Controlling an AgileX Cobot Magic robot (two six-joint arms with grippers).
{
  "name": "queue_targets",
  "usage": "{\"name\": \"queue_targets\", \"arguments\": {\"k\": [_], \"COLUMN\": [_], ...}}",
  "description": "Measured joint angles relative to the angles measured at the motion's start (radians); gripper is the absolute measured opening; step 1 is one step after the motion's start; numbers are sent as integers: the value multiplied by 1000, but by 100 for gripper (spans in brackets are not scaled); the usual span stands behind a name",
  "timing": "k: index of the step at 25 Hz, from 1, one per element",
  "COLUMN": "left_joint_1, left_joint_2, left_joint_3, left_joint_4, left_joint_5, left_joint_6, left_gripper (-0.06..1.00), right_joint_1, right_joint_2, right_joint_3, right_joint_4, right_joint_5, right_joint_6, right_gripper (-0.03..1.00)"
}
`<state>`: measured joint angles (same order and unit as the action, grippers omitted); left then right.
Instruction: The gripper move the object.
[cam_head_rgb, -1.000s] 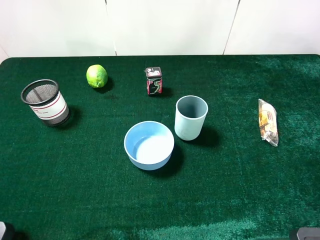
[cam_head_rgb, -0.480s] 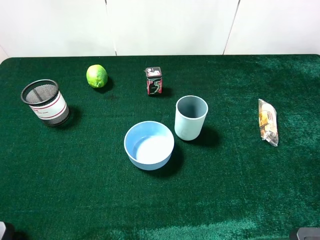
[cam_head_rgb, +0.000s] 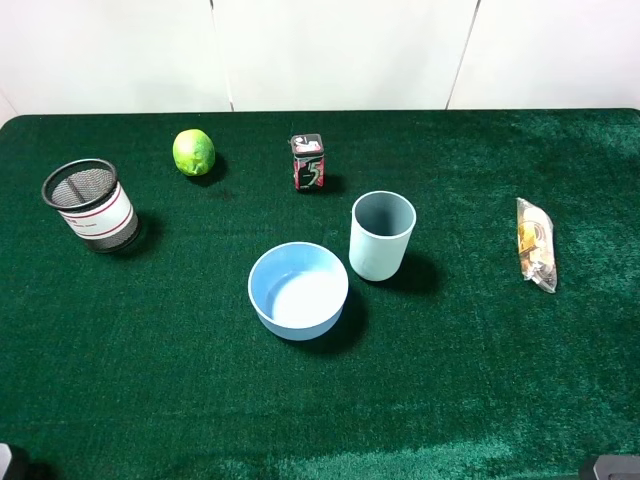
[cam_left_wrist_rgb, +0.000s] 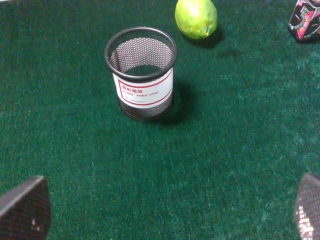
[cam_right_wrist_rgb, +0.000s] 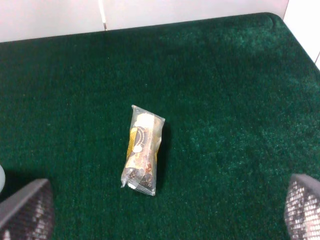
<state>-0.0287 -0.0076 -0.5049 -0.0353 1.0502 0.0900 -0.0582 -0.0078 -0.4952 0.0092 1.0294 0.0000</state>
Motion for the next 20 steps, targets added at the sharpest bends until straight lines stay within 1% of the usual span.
{"name": "queue_targets", "arguments": {"k": [20], "left_joint_1": [0], "left_joint_2": [0], "left_joint_3": [0], "left_joint_4": [0], "left_joint_5": [0], "left_joint_6": [0], "left_gripper": [99], "right_joint_1": [0], "right_joint_2": [0], "right_joint_3": [0], "right_joint_4": [1], "right_joint_5": [-1], "right_joint_6": [0], "right_gripper": [69]}}
